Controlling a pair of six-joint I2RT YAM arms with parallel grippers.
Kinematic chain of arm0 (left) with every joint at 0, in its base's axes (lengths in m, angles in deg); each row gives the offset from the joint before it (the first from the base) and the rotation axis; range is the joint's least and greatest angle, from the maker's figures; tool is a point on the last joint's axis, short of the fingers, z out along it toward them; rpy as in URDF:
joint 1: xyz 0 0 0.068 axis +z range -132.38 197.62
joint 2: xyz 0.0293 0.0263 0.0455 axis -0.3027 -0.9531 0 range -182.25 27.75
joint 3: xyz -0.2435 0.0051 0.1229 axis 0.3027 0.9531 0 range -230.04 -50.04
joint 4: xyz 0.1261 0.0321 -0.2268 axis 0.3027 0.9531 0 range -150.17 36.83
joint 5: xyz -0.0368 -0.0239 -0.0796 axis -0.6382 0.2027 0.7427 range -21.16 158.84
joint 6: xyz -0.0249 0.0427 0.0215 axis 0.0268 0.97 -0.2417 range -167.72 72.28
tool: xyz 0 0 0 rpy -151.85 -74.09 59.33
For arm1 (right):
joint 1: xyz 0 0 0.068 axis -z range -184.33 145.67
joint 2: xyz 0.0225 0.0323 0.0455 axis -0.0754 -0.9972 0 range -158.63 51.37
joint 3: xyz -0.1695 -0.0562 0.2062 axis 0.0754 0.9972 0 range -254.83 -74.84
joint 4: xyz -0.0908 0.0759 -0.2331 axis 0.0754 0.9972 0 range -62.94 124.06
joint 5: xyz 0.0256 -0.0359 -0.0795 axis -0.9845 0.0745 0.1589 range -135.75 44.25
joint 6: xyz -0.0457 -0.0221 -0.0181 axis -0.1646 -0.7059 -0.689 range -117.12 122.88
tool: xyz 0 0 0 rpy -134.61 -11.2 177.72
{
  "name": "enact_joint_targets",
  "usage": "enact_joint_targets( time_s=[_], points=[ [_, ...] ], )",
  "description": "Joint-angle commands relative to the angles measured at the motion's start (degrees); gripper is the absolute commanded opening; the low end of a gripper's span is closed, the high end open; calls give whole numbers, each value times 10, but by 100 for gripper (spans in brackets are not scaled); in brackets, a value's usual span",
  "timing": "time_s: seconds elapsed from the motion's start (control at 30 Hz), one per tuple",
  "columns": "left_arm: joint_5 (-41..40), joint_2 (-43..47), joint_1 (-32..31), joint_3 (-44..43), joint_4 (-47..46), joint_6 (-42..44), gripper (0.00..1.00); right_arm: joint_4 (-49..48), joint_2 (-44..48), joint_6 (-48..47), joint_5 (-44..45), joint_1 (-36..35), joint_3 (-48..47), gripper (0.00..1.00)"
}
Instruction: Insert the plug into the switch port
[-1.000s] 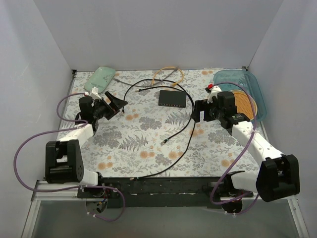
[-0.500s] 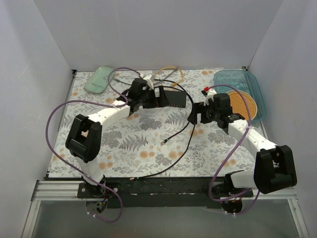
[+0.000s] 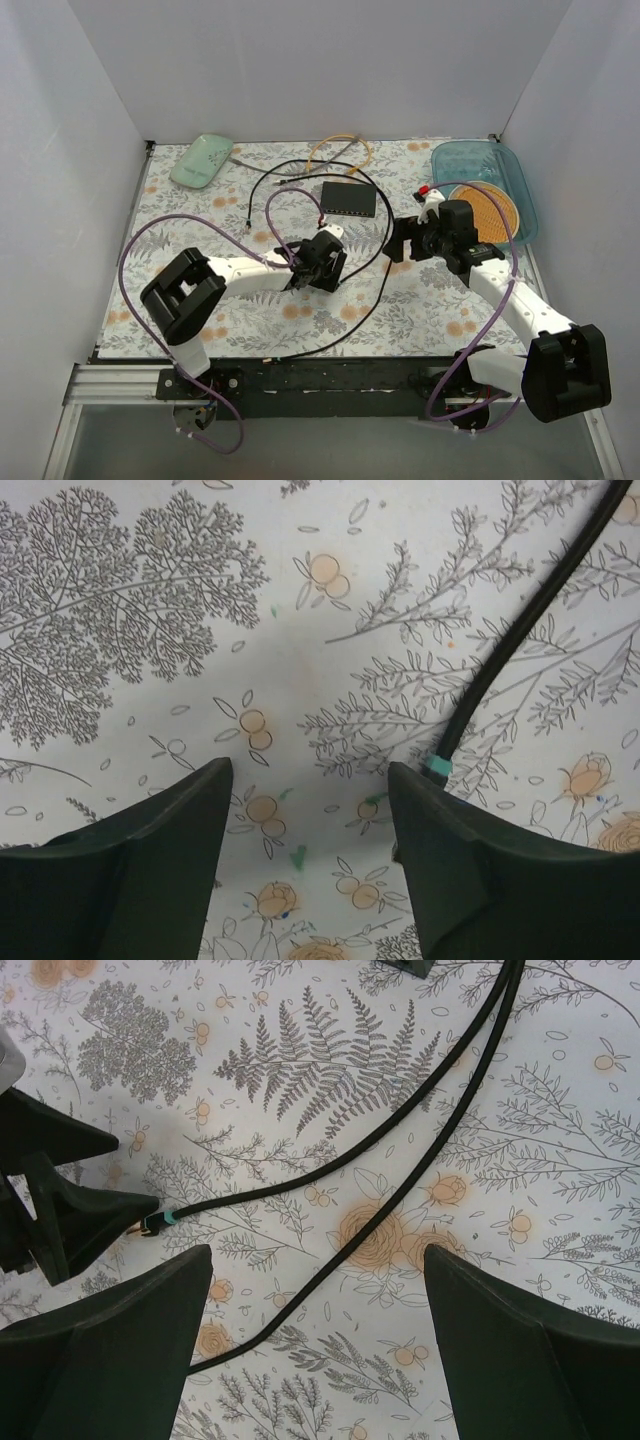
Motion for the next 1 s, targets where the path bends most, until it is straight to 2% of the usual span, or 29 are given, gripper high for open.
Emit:
enact_joint_targets(
  time_s=[0.0,0.2,0.3,0.4,0.57,0.7,0.87,0.97],
  points=[
    [-68,51,-30,23,-16,13,55,6,19,6,-9,-3,12,93],
    [-116,48,-57,30,-5,-9,54,6,17,16,-17,-3,15,92],
    [-147,59,-56,35,4,-48,77,7,19,17,-20,-3,17,92],
    [-161,91,-56,41,6,-86,80,7,25,18,-21,-3,22,92],
    [-100,160,-56,68,-38,-108,80,10,32,21,-20,-3,32,92],
    [-54,158,-56,89,-78,-94,78,7,31,23,-18,-3,39,92],
    [-32,121,-65,84,-74,-86,58,9,33,26,-11,-2,40,92],
    [-33,114,-75,84,-78,-82,55,11,33,27,-7,-3,38,92]
  ],
)
